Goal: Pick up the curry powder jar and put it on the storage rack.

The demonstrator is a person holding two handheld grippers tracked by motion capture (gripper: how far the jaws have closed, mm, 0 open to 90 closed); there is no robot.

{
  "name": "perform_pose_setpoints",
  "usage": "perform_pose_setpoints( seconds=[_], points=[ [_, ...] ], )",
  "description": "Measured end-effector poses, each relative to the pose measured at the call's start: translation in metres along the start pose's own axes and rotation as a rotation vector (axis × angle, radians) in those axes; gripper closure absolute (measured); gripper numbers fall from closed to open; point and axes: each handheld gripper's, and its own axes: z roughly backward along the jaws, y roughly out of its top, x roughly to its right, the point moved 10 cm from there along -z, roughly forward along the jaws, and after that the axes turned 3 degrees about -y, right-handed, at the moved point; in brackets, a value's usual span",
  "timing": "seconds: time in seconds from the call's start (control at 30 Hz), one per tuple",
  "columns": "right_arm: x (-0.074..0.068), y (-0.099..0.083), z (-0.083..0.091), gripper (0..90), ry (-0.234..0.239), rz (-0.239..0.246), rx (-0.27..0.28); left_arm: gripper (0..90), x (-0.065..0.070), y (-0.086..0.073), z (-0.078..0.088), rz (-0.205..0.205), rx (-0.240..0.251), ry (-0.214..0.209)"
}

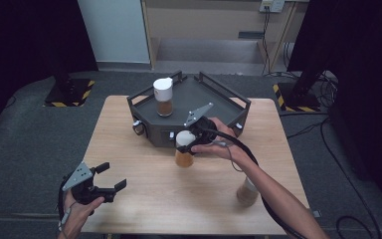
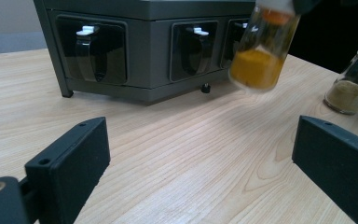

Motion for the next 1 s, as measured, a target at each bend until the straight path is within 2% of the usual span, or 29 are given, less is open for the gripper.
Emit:
perform_pose_setpoints(
  seconds=[0.03, 0.43, 0.6, 0.8, 1.0],
  points=[
    [0.000, 0.000, 0.000, 34.1, 0.000, 0.000, 0.000, 2.8, 0.000, 0.000, 0.000, -0.001, -0.001, 0.001],
    [0.014, 0.018, 0.046, 34.2, -0.057, -0.031, 0.043, 2.8, 0.000, 0.000, 0.000, 0.001, -0.003, 0.003],
    [0.020, 0.026, 0.056, 34.2, -0.075, -0.045, 0.040, 2.8, 0.000, 0.000, 0.000, 0.001, -0.003, 0.004],
    [0.034, 0.040, 0.070, 34.2, -0.111, -0.087, 0.040, 2.8, 0.000, 0.000, 0.000, 0.002, -0.003, 0.003],
    [0.045, 0.047, 0.074, 34.2, -0.139, -0.112, 0.036, 2.8, 0.000, 0.000, 0.000, 0.002, -0.002, 0.002]
  ],
)
